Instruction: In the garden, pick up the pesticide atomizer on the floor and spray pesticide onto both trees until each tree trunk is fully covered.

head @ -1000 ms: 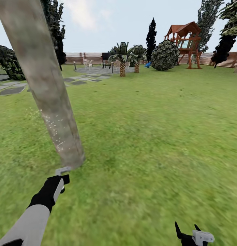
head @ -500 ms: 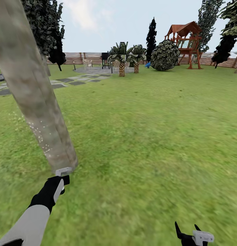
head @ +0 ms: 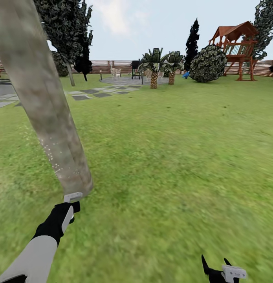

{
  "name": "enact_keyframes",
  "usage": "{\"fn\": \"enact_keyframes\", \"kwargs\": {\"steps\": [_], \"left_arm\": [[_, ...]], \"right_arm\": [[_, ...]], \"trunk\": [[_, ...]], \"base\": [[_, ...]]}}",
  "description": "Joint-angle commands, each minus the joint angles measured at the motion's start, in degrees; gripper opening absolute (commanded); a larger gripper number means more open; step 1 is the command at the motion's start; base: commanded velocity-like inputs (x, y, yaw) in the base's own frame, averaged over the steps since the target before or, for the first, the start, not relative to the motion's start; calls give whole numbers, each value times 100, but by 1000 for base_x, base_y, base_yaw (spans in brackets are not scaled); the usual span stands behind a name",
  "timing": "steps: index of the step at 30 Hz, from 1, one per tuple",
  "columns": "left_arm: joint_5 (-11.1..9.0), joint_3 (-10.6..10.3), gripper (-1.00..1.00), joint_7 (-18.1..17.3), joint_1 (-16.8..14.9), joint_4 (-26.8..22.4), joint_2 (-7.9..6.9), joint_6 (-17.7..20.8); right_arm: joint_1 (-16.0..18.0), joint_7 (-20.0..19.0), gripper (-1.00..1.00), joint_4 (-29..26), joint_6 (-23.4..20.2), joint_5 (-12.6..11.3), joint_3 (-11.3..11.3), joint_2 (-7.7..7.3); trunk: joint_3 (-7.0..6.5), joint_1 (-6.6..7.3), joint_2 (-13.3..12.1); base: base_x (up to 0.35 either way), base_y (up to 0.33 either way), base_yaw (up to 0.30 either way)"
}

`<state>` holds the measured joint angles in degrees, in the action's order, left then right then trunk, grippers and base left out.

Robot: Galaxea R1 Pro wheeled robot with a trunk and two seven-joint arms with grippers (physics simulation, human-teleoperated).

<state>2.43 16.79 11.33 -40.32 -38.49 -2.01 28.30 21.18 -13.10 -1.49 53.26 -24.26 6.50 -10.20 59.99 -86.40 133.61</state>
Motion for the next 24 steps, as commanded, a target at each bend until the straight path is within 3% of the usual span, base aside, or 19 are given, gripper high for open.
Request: {"fn": "enact_keyframes", "kwargs": {"steps": [1, 6, 16, 24], "left_arm": [[4, -1, -100, 4, -1, 0, 0, 0], [-5, -1, -100, 1, -2, 3, 7, 0], [-6, -1, -100, 1, -2, 8, 7, 0], [-10, -1, -100, 1, -1, 8, 7, 0]], "right_arm": [[0, 0, 100, 0, 0, 0, 0, 0], [0, 0, 100, 0, 0, 0, 0, 0], [0, 0, 100, 0, 0, 0, 0, 0], [0, 0, 100, 0, 0, 0, 0, 0]], "trunk": [[0, 0, 0], [0, 0, 0], [0, 0, 0], [0, 0, 0]], "base": [[152, -265, 278], [167, -257, 244], [180, -244, 25], [181, -243, 248]]}}
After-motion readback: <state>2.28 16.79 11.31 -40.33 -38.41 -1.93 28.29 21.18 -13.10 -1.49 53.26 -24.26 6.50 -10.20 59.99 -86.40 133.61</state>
